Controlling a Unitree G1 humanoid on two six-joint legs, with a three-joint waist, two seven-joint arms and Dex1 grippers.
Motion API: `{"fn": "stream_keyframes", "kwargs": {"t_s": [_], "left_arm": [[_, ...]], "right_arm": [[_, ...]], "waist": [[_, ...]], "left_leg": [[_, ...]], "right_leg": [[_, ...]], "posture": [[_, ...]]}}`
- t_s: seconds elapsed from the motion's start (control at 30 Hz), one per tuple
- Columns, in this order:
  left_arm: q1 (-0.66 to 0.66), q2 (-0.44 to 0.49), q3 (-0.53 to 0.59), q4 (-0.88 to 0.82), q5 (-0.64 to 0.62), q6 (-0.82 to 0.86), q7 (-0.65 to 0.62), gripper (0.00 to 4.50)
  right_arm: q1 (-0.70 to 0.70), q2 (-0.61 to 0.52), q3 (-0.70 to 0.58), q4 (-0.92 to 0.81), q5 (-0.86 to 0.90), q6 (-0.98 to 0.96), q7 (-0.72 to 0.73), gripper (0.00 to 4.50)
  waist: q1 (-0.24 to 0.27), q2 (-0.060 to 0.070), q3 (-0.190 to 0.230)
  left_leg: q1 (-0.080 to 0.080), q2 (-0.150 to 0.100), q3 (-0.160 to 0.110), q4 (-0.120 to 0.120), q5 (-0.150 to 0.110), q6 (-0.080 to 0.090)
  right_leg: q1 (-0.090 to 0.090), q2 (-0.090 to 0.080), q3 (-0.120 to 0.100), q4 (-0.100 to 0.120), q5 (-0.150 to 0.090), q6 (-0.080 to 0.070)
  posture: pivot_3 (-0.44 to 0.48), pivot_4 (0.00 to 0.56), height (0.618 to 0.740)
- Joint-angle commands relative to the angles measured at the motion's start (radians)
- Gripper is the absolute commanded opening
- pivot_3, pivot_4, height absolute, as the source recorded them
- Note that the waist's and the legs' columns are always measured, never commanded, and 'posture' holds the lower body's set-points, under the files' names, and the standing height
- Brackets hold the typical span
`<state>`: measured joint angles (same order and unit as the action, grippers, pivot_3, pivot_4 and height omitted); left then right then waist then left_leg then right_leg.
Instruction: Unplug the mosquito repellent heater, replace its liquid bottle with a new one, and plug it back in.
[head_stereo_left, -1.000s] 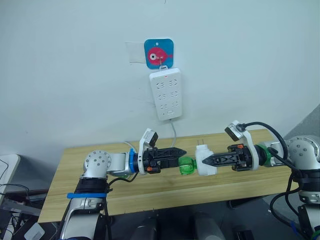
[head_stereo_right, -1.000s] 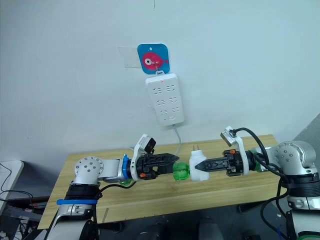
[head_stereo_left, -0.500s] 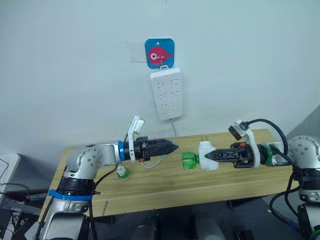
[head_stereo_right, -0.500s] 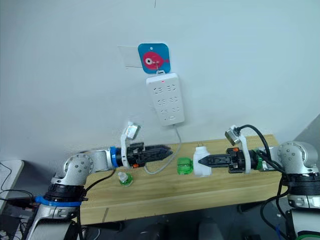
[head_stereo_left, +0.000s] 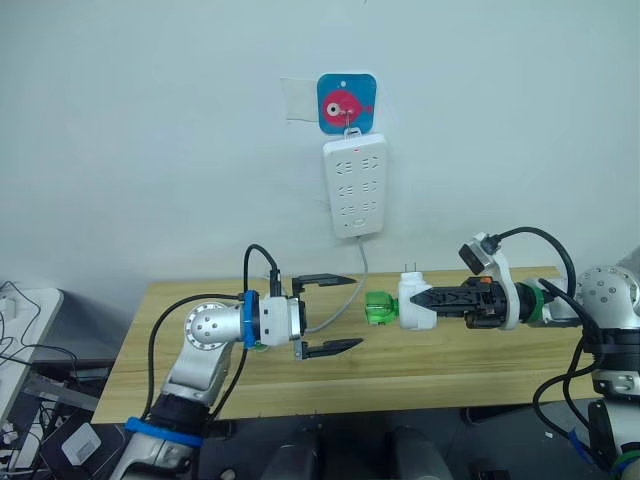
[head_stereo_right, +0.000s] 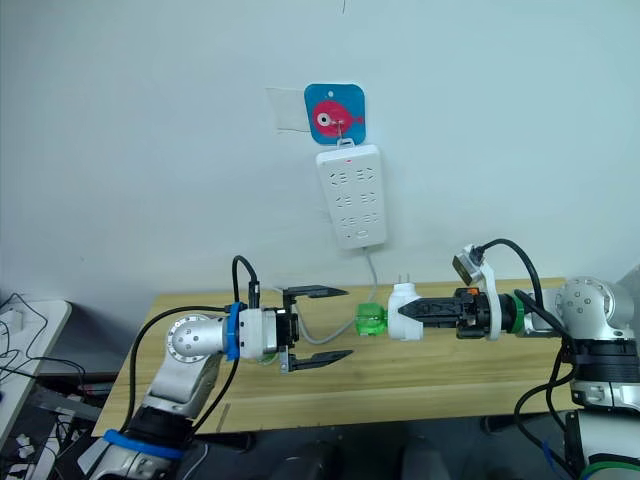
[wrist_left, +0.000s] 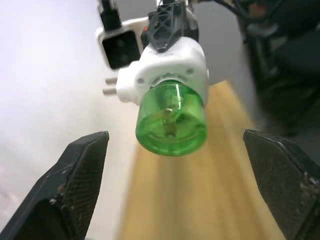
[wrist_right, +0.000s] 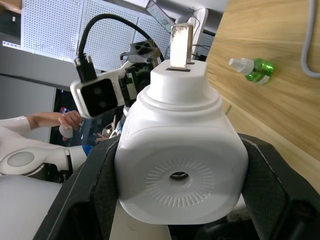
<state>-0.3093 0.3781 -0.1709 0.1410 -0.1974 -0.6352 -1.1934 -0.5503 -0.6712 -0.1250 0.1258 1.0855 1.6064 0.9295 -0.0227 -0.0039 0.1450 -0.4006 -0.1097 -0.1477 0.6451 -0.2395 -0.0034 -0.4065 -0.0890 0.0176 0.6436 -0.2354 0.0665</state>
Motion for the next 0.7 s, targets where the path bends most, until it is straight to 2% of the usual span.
{"fn": "stream_keyframes", "kwargs": {"t_s": [0.03, 0.23, 0.57, 0.7], "left_arm": [[-0.069, -0.035, -0.013, 0.111, 0.042, -0.19, 0.041, 4.49], [-0.124, -0.051, -0.066, 0.216, 0.059, -0.315, 0.059, 4.49], [-0.155, -0.051, -0.115, 0.261, 0.047, -0.344, 0.094, 4.49], [-0.153, -0.048, -0.129, 0.256, 0.04, -0.341, 0.097, 3.66]], "right_arm": [[-0.023, -0.006, -0.017, -0.018, 0.047, 0.008, -0.003, 2.97], [-0.024, -0.008, -0.013, -0.023, 0.078, 0.008, -0.024, 2.97], [-0.016, -0.005, -0.006, -0.031, 0.131, 0.008, -0.061, 2.97], [-0.016, -0.006, -0.002, -0.031, 0.144, 0.008, -0.07, 2.97]], "waist": [[-0.003, 0.0, 0.0], [-0.013, 0.0, 0.001], [-0.016, -0.001, 0.002], [-0.017, -0.001, 0.002]], "left_leg": [[0.0, 0.0, 0.0, 0.0, 0.0, 0.0], [0.0, 0.0, -0.001, 0.0, 0.0, 0.0], [0.001, 0.0, -0.002, 0.0, 0.0, 0.0], [0.001, 0.0, -0.002, 0.0, 0.0, 0.0]], "right_leg": [[0.0, 0.0, 0.0, 0.0, 0.0, 0.0], [0.0, 0.001, -0.001, 0.001, 0.0, 0.0], [0.0, 0.002, -0.001, 0.002, 0.0, 0.001], [0.0, 0.002, -0.002, 0.002, 0.0, 0.001]], "posture": [[-0.102, 0.163, 0.74], [-0.111, 0.163, 0.74], [-0.119, 0.165, 0.74], [-0.119, 0.164, 0.74]]}}
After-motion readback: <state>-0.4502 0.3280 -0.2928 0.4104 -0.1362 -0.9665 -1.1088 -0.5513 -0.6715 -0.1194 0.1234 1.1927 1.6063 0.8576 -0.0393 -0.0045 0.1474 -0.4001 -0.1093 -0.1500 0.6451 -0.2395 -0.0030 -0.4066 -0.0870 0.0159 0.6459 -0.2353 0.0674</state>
